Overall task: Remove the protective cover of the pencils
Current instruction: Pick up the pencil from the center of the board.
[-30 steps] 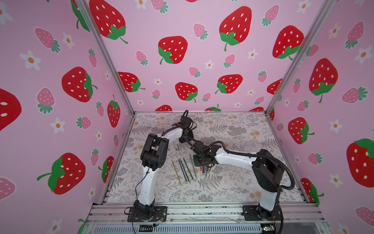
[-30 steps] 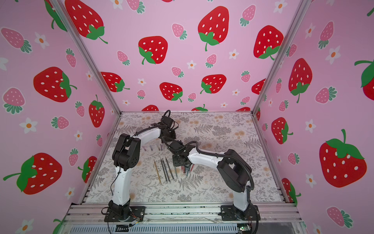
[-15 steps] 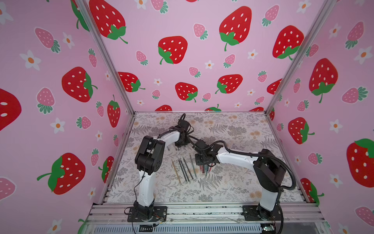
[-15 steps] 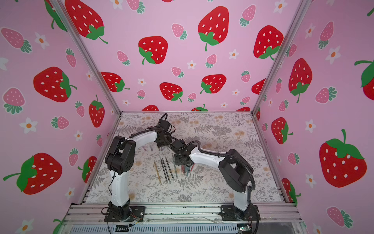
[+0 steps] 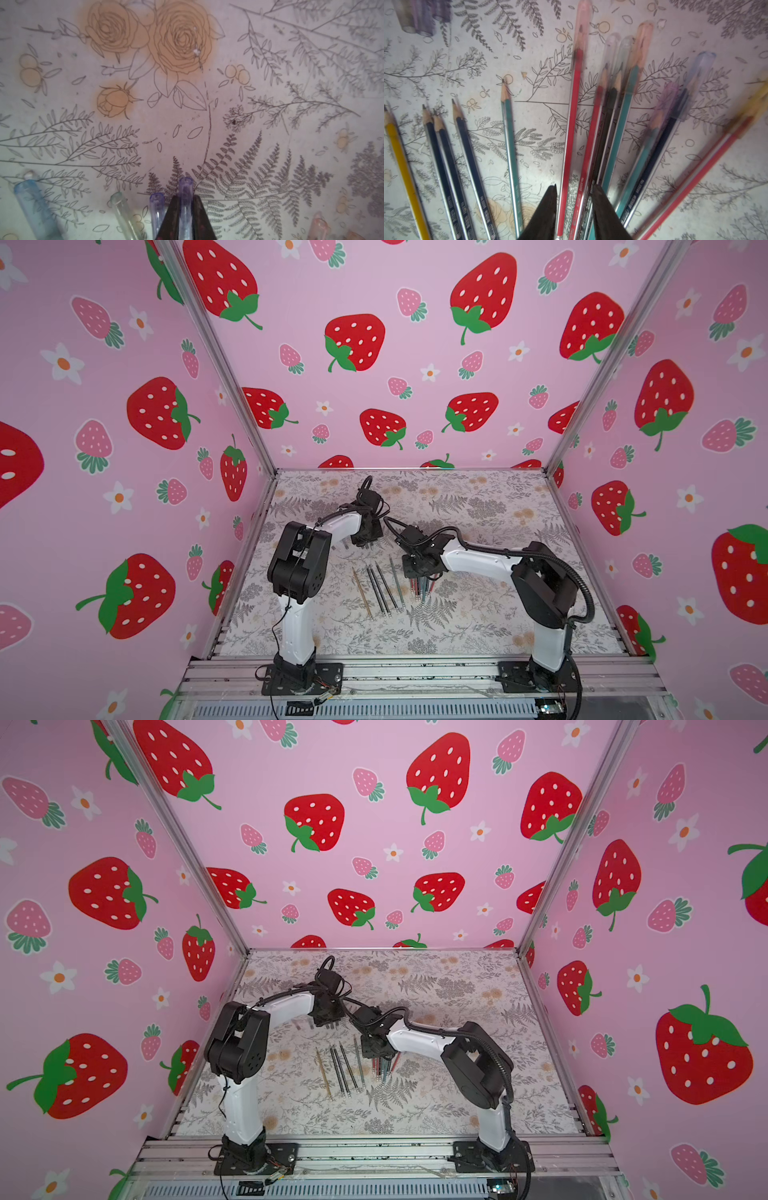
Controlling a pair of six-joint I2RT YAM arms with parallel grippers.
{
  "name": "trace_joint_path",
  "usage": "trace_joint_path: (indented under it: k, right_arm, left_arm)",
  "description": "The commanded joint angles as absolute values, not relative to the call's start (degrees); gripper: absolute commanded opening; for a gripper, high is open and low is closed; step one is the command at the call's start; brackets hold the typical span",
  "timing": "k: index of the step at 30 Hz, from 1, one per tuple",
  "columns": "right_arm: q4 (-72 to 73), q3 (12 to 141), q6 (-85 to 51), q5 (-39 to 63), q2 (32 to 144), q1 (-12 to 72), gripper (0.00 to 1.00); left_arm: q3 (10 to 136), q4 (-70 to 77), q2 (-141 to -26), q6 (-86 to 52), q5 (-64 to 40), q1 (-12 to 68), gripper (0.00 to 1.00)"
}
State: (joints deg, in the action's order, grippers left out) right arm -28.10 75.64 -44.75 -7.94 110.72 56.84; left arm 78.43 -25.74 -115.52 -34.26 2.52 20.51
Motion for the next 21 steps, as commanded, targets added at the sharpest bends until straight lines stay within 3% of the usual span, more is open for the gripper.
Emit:
trace_joint_path:
  k: [1, 21]
  right_arm:
    - [-31.2, 78.5, -43.9, -8.5, 112.9, 56.5, 0.31]
    - [-35.7, 85.4, -41.8, -8.9, 119.4, 55.7, 0.25]
  left_arm:
    - [77.8, -25.8, -114.6, -34.6, 3.4, 20.2, 0.16]
    - [77.1, -25.2, -113.2, -34.5, 2.2, 19.7, 0.25]
